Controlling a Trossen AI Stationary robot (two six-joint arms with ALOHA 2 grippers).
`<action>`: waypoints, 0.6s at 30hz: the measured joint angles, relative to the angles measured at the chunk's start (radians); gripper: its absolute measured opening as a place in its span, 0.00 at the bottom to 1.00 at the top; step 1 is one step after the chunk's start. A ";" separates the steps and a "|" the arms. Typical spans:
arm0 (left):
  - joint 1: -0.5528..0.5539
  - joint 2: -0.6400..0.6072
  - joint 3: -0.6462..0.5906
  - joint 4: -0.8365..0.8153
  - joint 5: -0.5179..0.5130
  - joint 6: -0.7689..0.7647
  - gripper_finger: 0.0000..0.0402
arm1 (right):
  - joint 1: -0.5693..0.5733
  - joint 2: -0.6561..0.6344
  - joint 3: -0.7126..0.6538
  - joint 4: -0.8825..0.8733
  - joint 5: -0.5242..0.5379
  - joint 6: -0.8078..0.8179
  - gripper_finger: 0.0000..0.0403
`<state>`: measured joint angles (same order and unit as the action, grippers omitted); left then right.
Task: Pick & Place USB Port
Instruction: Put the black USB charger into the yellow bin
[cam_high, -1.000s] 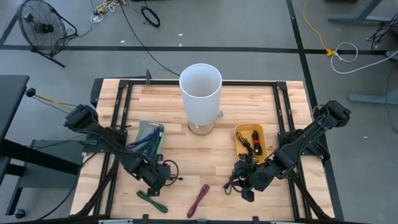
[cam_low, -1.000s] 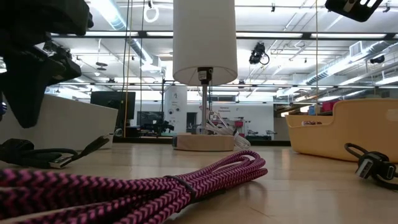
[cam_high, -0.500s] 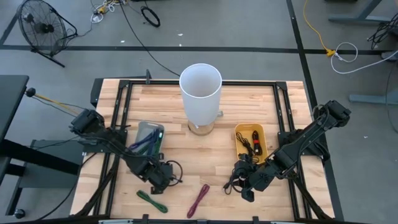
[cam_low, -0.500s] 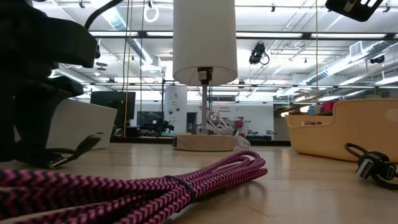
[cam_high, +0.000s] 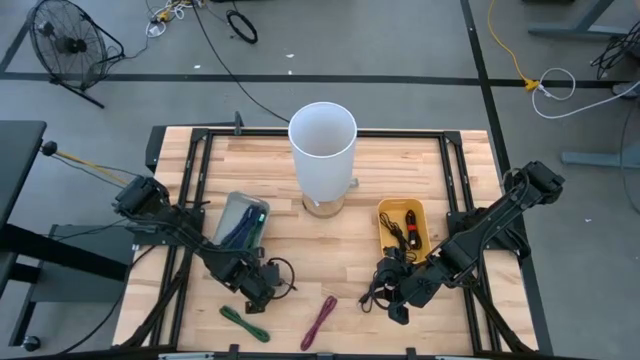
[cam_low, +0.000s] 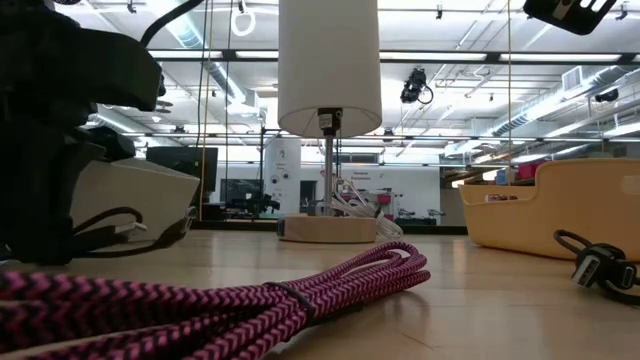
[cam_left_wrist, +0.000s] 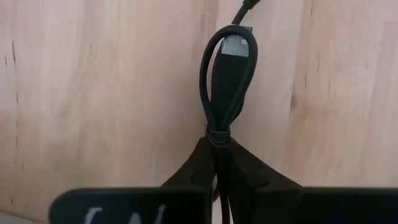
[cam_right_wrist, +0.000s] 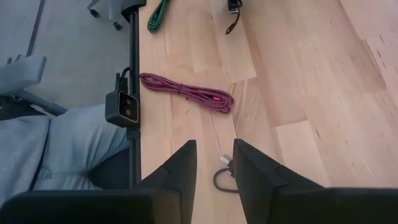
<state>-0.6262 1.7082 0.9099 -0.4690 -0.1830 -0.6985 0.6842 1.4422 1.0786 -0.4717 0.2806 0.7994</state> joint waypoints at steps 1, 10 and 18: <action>0.000 0.001 0.008 -0.004 -0.004 0.002 0.05 | 0.000 0.000 0.000 0.000 0.000 0.000 0.26; 0.006 0.002 0.158 -0.077 -0.098 0.126 0.05 | 0.000 0.000 0.000 0.000 0.022 -0.010 0.26; 0.014 0.001 0.262 -0.119 -0.385 0.227 0.05 | 0.000 0.000 0.000 0.000 0.022 -0.010 0.26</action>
<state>-0.6126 1.7092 1.1721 -0.5878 -0.5678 -0.4715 0.6846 1.4422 1.0786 -0.4717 0.3025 0.7895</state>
